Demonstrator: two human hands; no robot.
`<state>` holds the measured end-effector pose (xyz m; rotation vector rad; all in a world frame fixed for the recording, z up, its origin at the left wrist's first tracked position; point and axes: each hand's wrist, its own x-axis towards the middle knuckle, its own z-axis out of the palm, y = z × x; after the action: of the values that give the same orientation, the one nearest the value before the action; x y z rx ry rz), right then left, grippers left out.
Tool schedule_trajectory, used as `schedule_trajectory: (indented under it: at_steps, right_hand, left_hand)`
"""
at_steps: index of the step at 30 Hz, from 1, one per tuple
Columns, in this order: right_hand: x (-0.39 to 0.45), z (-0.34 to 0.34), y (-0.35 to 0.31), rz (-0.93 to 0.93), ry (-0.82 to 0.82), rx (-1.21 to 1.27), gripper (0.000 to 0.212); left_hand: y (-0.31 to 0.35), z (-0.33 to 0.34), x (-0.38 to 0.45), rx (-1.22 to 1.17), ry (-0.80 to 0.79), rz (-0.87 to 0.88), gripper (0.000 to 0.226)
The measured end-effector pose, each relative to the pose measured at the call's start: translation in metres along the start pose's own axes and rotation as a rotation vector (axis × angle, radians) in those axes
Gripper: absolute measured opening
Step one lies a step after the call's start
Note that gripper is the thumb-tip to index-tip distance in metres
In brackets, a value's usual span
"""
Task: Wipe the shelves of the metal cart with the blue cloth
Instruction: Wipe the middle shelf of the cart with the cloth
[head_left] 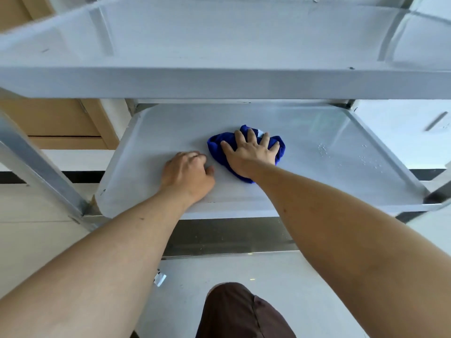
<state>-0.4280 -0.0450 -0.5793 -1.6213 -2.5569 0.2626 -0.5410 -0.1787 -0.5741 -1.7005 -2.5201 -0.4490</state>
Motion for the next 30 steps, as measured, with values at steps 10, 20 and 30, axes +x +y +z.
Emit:
schedule_trajectory:
  at_steps: [10, 20, 30]
  right_hand:
    - [-0.074, -0.007, 0.042, 0.026, -0.037, 0.005, 0.087]
    - [-0.100, -0.023, 0.126, 0.153, 0.000, -0.016, 0.085]
    - [-0.065, -0.033, 0.173, 0.246, 0.010, -0.013, 0.084]
  left_hand:
    - [0.011, -0.016, 0.006, 0.143, -0.119, -0.028, 0.035]
    - [0.104, -0.013, 0.012, 0.014, -0.082, 0.081, 0.021]
    - [0.180, 0.029, 0.017, -0.159, -0.060, 0.241, 0.028]
